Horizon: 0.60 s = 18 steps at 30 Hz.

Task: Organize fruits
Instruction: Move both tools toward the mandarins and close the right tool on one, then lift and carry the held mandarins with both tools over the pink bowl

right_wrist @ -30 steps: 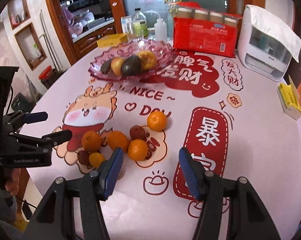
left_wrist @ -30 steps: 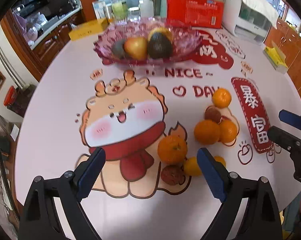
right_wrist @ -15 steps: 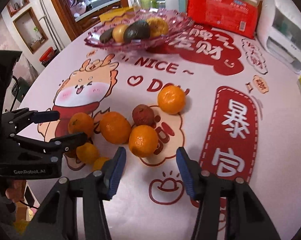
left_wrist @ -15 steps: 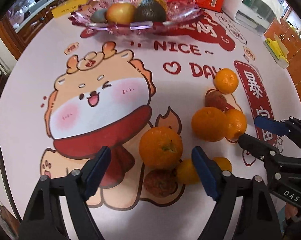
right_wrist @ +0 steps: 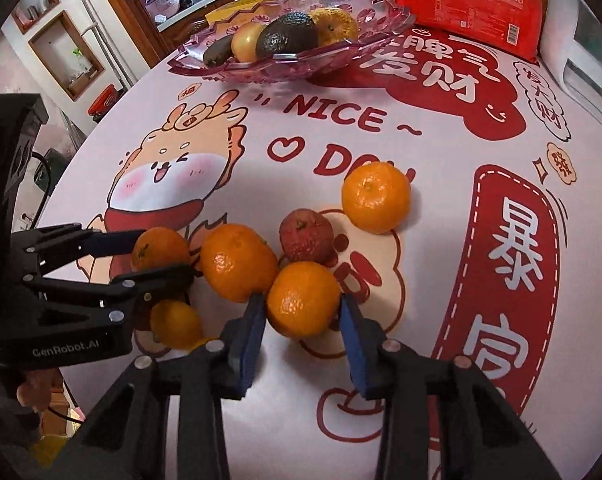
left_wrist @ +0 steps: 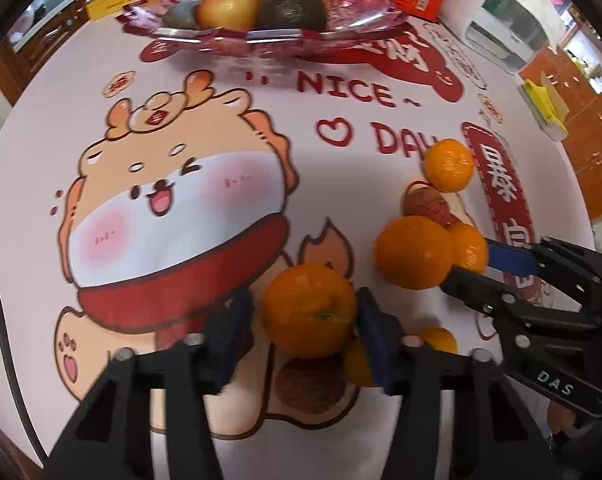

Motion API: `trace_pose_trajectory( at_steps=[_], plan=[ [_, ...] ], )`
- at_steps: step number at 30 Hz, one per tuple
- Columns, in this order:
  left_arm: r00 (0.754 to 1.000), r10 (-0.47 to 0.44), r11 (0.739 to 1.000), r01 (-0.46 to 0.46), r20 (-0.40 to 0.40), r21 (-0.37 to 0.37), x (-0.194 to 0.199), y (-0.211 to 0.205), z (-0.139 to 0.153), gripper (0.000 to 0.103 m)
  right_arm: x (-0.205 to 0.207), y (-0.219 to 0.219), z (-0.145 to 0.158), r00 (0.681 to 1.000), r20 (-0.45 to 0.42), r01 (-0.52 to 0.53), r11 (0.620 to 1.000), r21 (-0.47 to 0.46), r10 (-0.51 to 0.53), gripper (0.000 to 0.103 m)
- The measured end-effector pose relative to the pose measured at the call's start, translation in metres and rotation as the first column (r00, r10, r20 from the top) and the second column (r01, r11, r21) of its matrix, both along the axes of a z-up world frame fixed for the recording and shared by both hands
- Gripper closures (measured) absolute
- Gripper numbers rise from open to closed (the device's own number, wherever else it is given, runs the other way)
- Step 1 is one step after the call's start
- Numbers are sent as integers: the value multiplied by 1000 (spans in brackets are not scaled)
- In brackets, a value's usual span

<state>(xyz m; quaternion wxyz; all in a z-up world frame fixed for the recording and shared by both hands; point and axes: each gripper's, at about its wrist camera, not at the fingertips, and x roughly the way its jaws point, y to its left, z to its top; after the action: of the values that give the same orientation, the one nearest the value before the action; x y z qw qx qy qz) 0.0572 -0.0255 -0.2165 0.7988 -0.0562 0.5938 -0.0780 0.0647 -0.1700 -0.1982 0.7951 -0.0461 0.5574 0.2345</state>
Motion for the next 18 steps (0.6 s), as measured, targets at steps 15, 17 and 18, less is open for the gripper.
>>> trace_pose_trajectory(
  at_steps=[15,17,18],
  plan=[
    [999,33,999,-34,17,18,-7,9,11,61,-3,-3,10,1000,23,-2,1000,0,2,68],
    [999,40,999,-41,26,19,-10,12,16,61,-6,-3,16,999,37,-3,1000,-3,3,68],
    [999,43,999,-43,30,19,-11,13,18,61,-8,-2,18,999,44,-5,1000,-3,5,68]
  ],
)
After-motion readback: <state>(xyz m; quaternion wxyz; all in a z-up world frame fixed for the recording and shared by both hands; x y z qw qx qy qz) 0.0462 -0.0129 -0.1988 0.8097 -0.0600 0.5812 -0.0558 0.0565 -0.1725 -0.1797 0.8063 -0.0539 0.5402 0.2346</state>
